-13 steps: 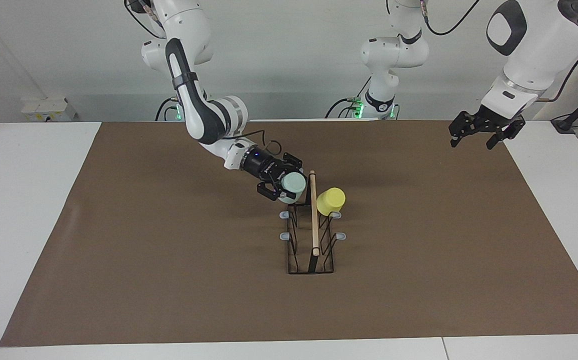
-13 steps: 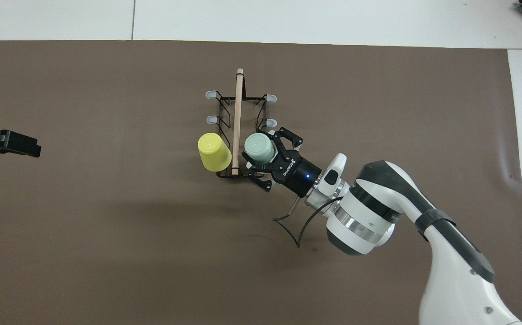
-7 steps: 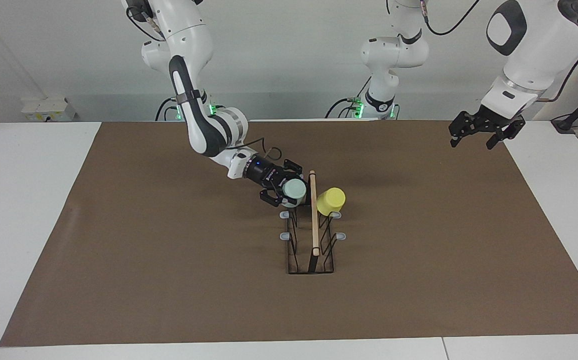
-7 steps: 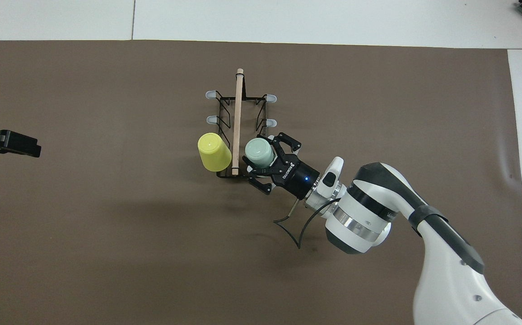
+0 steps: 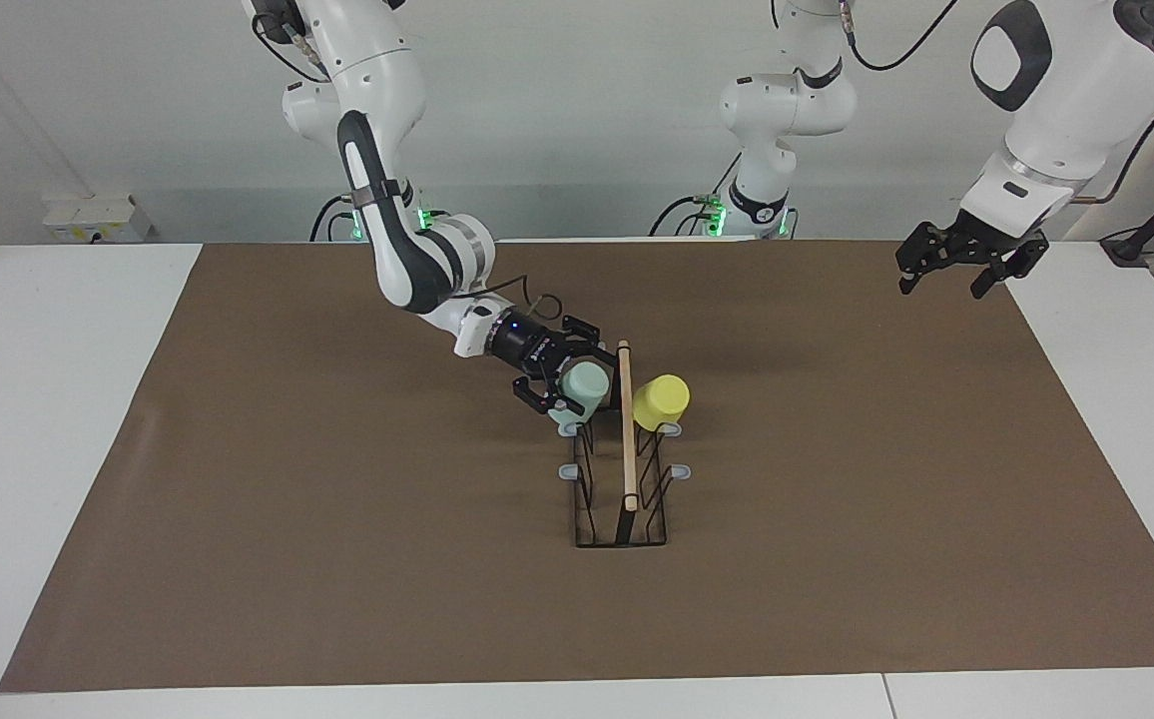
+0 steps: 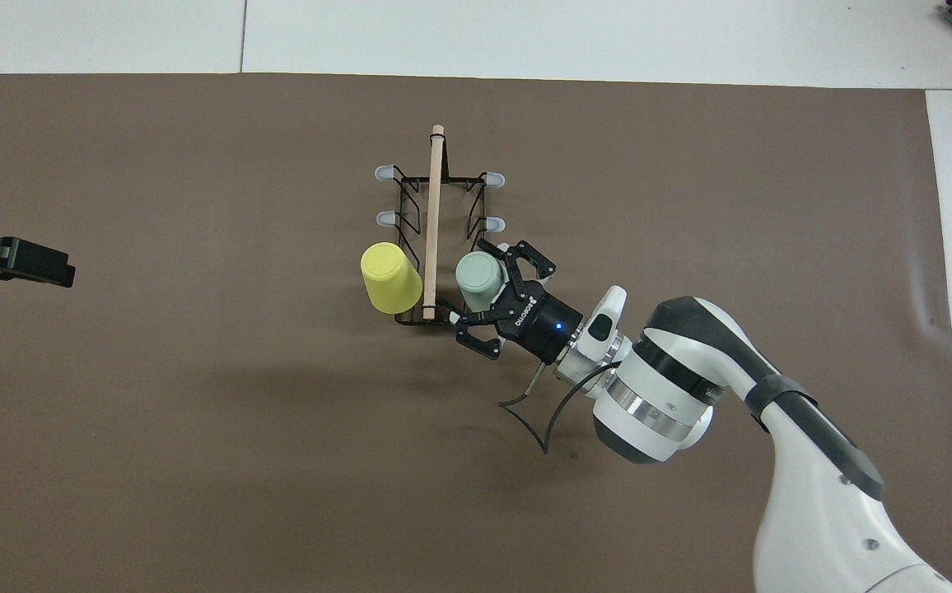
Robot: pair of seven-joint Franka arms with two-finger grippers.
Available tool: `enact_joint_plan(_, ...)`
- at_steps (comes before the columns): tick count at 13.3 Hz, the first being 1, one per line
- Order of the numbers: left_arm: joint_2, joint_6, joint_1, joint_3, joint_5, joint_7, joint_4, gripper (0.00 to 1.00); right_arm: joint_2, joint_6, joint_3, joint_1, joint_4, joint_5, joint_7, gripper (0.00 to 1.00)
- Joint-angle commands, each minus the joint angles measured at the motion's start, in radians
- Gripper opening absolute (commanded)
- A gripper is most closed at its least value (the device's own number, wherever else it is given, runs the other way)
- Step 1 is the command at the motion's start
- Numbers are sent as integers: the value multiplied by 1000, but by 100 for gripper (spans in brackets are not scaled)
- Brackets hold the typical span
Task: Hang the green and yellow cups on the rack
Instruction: 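Lower the green cup onto a rack peg with the right gripper, then open the right gripper and pull it back from the green cup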
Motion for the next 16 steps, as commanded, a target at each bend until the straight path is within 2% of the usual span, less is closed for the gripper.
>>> enact_joint_plan(1, -1, -13, 3, -1, -15, 11, 3, 100, -33, 55, 12, -3, 5, 46, -77, 100)
enact_joint_plan(5, -1, -13, 3, -1, -15, 11, 5, 100, -138, 343, 14, 58, 63, 37, 33, 100)
enact_joint_plan(8, -2, -13, 3, -1, -15, 11, 5, 100, -165, 449, 15, 78, 113, 12, 61, 100)
enact_joint_plan(9, -2, -13, 3, -1, -15, 11, 5, 100, -175, 483, 15, 78, 120, -32, 61, 100)
enact_joint_plan(12, -1, -13, 3, -1, -15, 11, 3, 100, -203, 538, 14, 61, 151, -280, 133, 100)
enact_joint_plan(16, -1, -13, 3, -1, -15, 11, 5, 100, -237, 470, 0, -5, 157, -720, 392, 100)
